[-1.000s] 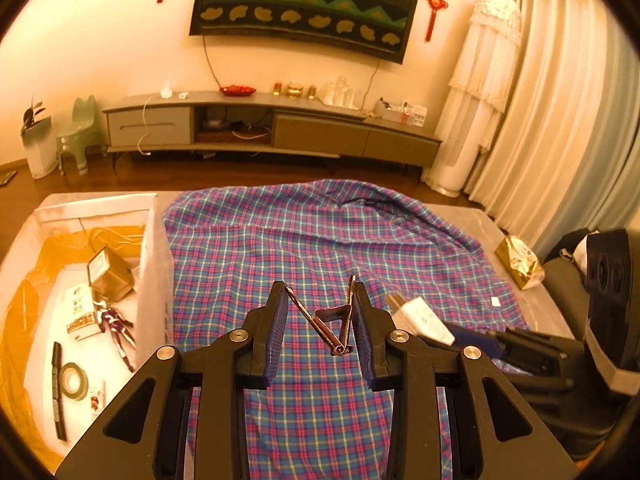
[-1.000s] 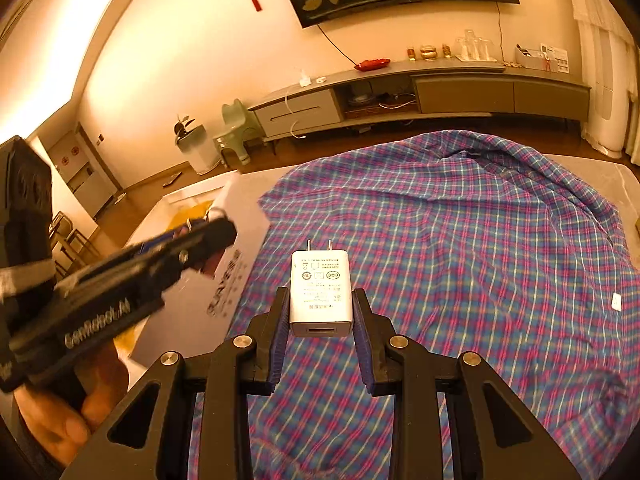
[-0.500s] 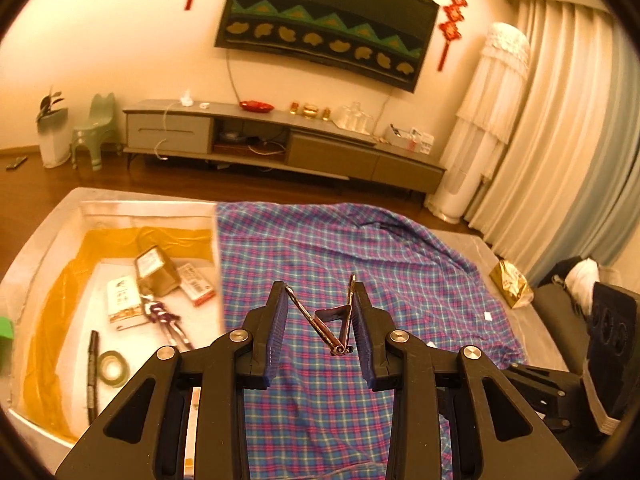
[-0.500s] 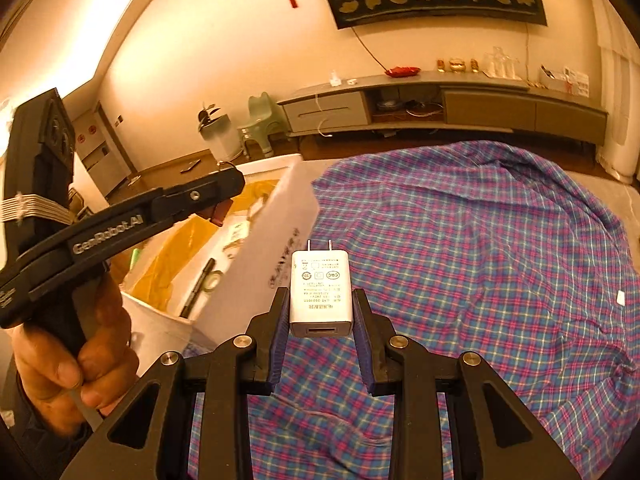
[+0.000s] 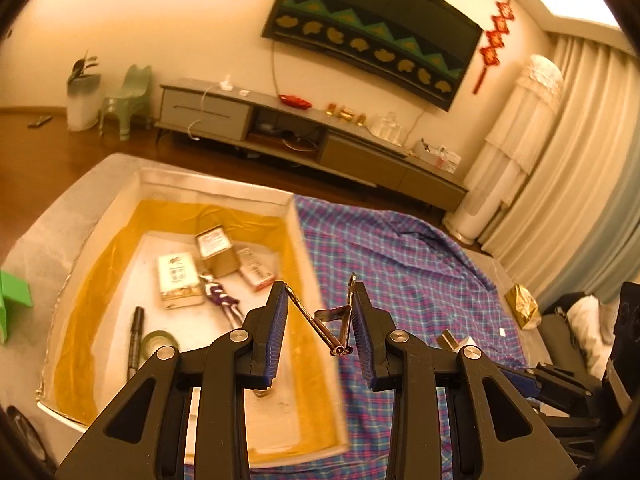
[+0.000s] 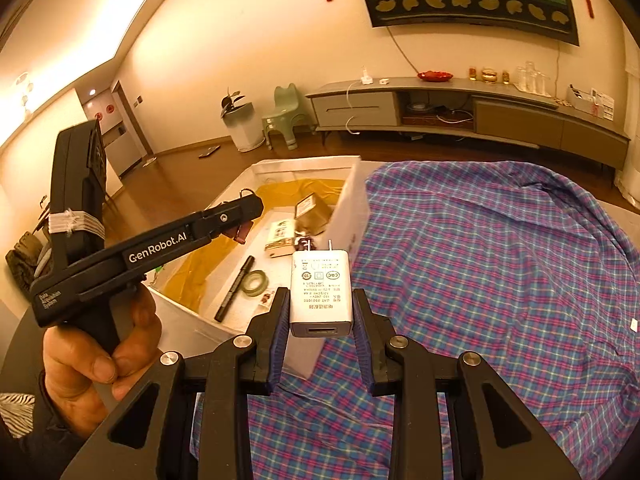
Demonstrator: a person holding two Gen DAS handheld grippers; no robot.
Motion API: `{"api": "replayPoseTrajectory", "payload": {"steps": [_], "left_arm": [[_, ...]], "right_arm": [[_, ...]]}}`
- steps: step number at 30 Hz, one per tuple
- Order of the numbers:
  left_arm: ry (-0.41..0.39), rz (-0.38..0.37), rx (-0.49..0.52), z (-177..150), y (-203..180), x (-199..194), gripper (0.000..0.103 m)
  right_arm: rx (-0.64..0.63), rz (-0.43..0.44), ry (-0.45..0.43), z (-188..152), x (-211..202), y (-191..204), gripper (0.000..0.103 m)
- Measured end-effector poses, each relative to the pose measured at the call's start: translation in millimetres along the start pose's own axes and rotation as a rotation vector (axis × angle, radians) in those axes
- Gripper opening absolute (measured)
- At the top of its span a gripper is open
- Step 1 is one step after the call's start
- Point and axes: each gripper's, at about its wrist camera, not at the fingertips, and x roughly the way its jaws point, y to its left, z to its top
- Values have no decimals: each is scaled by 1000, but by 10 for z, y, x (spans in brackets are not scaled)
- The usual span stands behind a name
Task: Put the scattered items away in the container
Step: 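Lift and carry the charger and binder clip over the box with both grippers, then lower the charger and binder clip into the box and open both grippers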
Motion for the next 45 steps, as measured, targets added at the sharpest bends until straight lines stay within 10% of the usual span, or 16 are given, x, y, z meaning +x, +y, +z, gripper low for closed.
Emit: {"api": "replayPoseTrajectory", "payload": {"steps": [45], "left_arm": [[103,56,-322,297,1248,309,33]], "right_arm": [[-120,63,221,703,1484,454,31]]}}
